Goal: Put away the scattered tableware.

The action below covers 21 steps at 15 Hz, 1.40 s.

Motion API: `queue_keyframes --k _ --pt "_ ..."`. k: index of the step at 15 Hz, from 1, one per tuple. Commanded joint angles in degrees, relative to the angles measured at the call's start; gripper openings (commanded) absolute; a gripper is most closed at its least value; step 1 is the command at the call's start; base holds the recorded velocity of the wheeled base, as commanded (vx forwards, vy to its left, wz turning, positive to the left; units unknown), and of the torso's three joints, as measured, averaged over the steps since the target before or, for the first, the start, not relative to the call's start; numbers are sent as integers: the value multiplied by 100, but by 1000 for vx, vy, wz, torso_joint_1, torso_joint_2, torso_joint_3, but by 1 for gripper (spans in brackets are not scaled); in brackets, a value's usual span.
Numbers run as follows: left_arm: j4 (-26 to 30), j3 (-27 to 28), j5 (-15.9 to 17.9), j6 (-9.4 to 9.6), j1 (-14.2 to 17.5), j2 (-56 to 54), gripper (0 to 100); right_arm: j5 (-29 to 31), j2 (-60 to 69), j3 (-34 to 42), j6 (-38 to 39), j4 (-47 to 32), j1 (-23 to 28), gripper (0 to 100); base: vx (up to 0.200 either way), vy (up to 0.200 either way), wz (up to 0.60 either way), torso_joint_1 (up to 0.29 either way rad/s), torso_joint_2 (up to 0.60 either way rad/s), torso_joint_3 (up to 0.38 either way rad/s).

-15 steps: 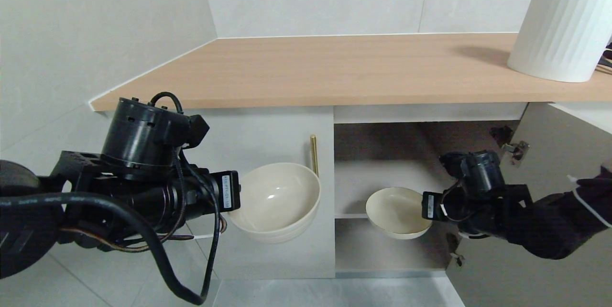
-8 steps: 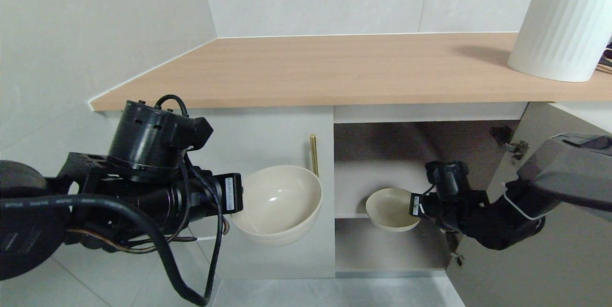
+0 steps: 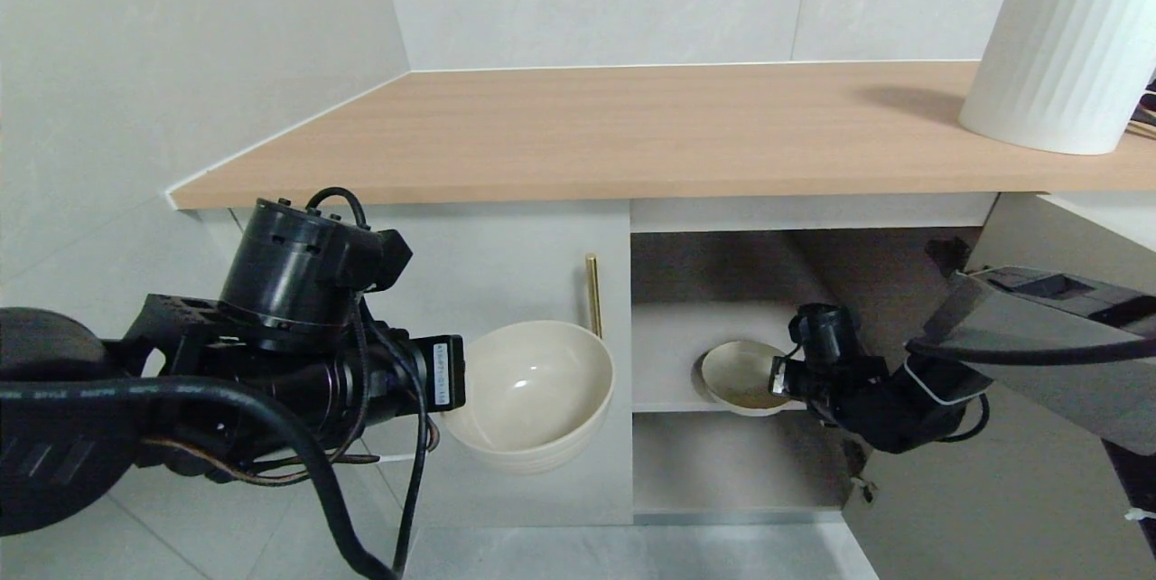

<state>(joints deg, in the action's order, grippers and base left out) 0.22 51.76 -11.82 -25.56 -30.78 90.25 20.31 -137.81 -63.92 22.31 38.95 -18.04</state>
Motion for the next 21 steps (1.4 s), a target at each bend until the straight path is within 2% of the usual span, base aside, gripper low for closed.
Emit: queue_keyframes --k 1,4,11,12,17,18,19,21 --pt "-4 1 -4 -1 -16 54 0 96 -299 -358 19 -19 82 0 0 0 0 0 0 0" --pt "-119 -8 -13 -1 -16 142 0 245 -448 -692 107 -28 125 0 0 0 0 0 0 0" --pt "-189 -43 -30 -1 -16 177 0 377 -580 -956 204 -28 152 0 0 0 0 0 0 0" --pt "-189 -43 -30 -1 -24 204 0 377 -580 -974 239 -10 161 100 0 0 0 0 0 0" --pt "-198 -43 -30 8 -24 230 0 377 -88 -710 485 -1 134 100 0 0 0 0 0 0" --pt "-277 -26 -30 78 -42 327 0 325 273 -402 485 -19 108 100 0 0 0 0 0 0" --pt "-505 -26 -48 289 -112 485 0 78 809 46 459 -72 2 100 0 0 0 0 0 0" --pt "-707 -35 -259 438 -314 749 0 -616 1828 723 450 -397 -288 100 0 0 0 0 0 0"
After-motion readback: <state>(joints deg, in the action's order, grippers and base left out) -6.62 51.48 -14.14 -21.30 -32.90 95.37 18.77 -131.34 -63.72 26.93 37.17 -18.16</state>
